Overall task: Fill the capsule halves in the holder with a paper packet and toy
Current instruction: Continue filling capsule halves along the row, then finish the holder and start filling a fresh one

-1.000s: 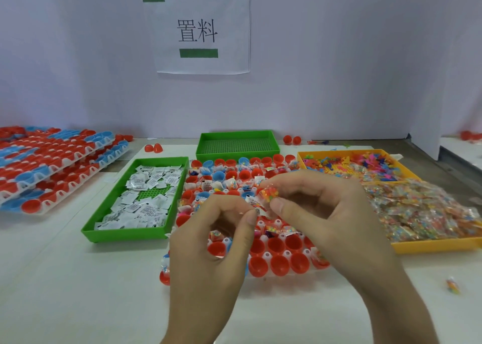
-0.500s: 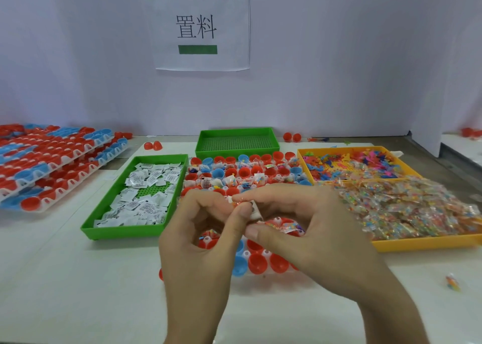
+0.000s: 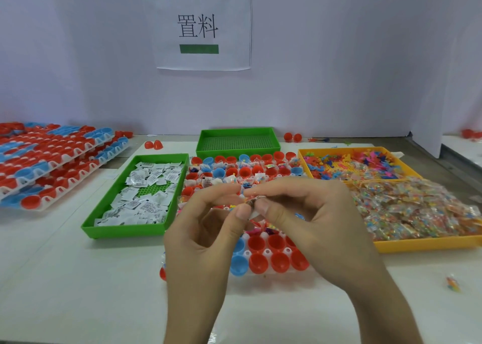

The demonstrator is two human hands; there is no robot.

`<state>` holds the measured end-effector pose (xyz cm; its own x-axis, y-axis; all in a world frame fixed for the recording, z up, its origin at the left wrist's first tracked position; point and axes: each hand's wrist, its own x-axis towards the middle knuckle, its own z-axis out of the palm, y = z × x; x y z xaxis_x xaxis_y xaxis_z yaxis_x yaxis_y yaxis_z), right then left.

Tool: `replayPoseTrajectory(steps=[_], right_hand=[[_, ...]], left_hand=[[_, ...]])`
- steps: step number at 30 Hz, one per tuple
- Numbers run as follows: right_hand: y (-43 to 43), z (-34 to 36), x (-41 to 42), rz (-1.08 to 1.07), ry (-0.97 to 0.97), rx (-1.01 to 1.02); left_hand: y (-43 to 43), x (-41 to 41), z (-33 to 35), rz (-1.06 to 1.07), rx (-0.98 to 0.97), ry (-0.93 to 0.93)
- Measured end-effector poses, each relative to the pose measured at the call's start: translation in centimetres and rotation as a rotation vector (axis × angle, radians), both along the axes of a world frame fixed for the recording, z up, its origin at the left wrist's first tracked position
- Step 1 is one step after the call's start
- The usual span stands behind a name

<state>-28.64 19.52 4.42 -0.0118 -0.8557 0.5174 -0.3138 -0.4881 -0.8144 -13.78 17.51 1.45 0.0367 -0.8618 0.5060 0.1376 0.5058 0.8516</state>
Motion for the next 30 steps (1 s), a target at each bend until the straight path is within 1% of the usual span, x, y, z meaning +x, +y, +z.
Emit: replayPoseTrajectory(steps=[3, 8, 11, 13, 17, 20, 21, 22, 24, 26, 27, 28, 30], right_hand=[[-0.3, -0.2, 0.1, -0.006, -0.013, -0.030], [-0.5, -0.4, 0.2, 0.057, -0.043, -0.012], [-0.6, -0.4, -0.1, 0.098, -0.106, 0.001], [-0.7, -0.5, -0.5, 0.136, -0.079, 0.005], [-0.6, -0.5, -1.6, 0.217, -0.011, 0.061], [-1.2, 0.1, -3.2, 0.229, 0.088, 0.112], [-1.9, 0.2, -4.3, 0.168, 0.128, 0.115], [-3.0, 0.2, -5.7, 0.053, 0.167, 0.107], [-6.0, -0.1, -9.0, -0.278, 0.249, 0.108], [-9.2, -0.7, -12.2, -0.529, 0.365, 0.204], [-10.8, -1.1, -13.7, -0.587, 0.438, 0.287], [-12.2, -1.7, -15.0, -0.600, 0.522, 0.377], [-14.4, -2.8, -16.3, -0.521, 0.686, 0.530]], left_hand=[[-0.1, -0.2, -0.3, -0.010, 0.036, 0.022], [-0.4, -0.3, -0.9, 0.019, 0.111, 0.156], [-0.6, 0.0, -1.0, -0.058, 0.200, 0.162], [-0.6, 0.2, -1.1, -0.146, 0.233, 0.121], [-0.9, 0.6, -1.3, -0.257, 0.275, 0.073], [-1.0, 0.6, -1.4, -0.242, 0.287, 0.068], [-1.1, 0.6, -1.5, -0.222, 0.295, 0.078], [-1.1, 0.6, -1.5, -0.207, 0.302, 0.088], [-1.1, 0.6, -1.4, -0.177, 0.294, 0.104], [-1.0, 0.6, -1.3, -0.155, 0.291, 0.137], [-0.9, 0.6, -1.2, -0.154, 0.293, 0.152], [-0.9, 0.6, -1.1, -0.154, 0.294, 0.159], [-0.9, 0.5, -0.9, -0.150, 0.286, 0.147]])
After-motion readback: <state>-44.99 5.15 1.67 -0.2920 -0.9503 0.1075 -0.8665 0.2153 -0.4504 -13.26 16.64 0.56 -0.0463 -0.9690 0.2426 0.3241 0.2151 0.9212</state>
